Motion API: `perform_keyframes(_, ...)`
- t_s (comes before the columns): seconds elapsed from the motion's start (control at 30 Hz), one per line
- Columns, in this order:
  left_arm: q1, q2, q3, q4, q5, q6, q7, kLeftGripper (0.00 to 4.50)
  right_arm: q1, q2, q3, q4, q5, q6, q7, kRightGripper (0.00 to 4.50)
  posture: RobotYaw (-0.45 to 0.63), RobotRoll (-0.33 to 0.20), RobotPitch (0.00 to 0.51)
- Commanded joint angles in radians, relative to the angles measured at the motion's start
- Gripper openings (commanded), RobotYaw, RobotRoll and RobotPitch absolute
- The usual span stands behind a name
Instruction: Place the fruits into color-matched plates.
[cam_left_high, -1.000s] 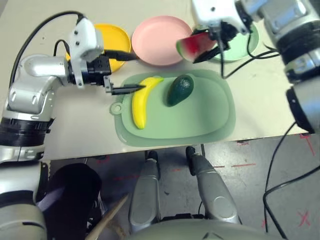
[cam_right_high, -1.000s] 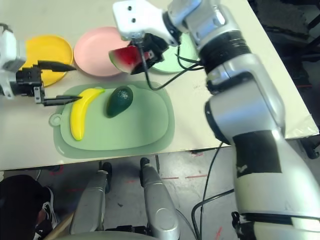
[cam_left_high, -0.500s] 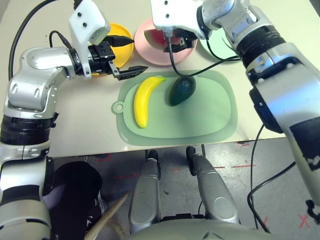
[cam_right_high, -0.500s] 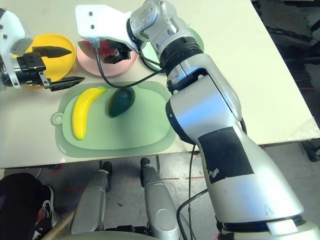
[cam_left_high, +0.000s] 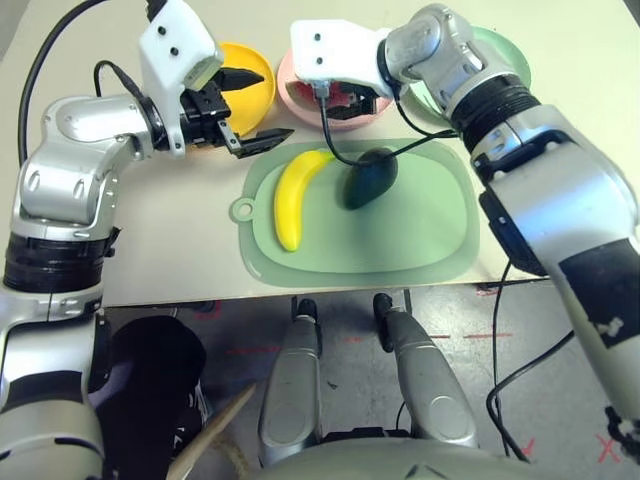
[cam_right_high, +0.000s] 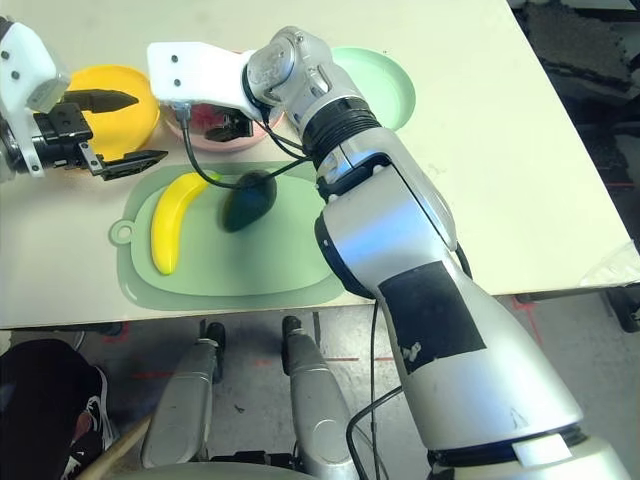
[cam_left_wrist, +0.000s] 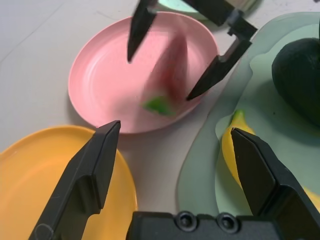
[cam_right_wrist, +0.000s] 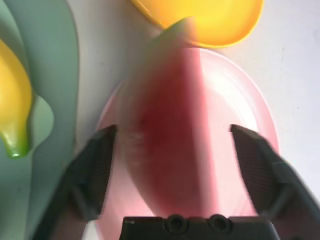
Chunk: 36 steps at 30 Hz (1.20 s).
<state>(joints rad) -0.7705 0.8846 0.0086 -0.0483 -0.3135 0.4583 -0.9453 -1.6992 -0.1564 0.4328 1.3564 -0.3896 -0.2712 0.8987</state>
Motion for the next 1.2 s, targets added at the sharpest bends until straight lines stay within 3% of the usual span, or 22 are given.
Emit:
perform_keyframes(0.03,0.016,0.010,0.018,-0.029,0.001,0.004,-0.008,4.50,0.011,0.000,-0.014,0.010,-0.022,0.001,-0.005,4.49,0.03,0.000,0.383)
perform_keyframes(0.37,-0.031,0.014,-0.008,0.069,0.022,-0.081,-0.103,4.50,-0.079,-0.070,-0.020,-0.012,-0.049,-0.103,0.127,4.49,-0.03,0.000,0.394)
perform_keyframes(0.63,-0.066,0.025,-0.003,0.192,0.038,-0.189,-0.223,4.50,-0.121,-0.183,-0.035,-0.084,-0.004,-0.253,0.485,4.49,-0.06,0.000,0.408)
perform_keyframes(0.77,-0.062,0.034,-0.012,0.203,-0.002,-0.231,-0.364,4.50,-0.091,-0.251,-0.023,-0.177,0.046,-0.332,0.687,4.49,-0.09,0.000,0.417)
perform_keyframes(1.0,-0.033,0.029,-0.030,0.135,-0.038,-0.209,-0.463,4.50,0.031,-0.403,0.231,-0.530,0.333,-0.282,0.716,4.49,-0.12,0.000,0.426)
perform_keyframes(1.2,-0.020,0.032,-0.031,0.091,-0.047,-0.177,-0.464,4.50,0.091,-0.500,0.359,-0.783,0.513,-0.153,0.716,4.49,-0.11,0.000,0.428)
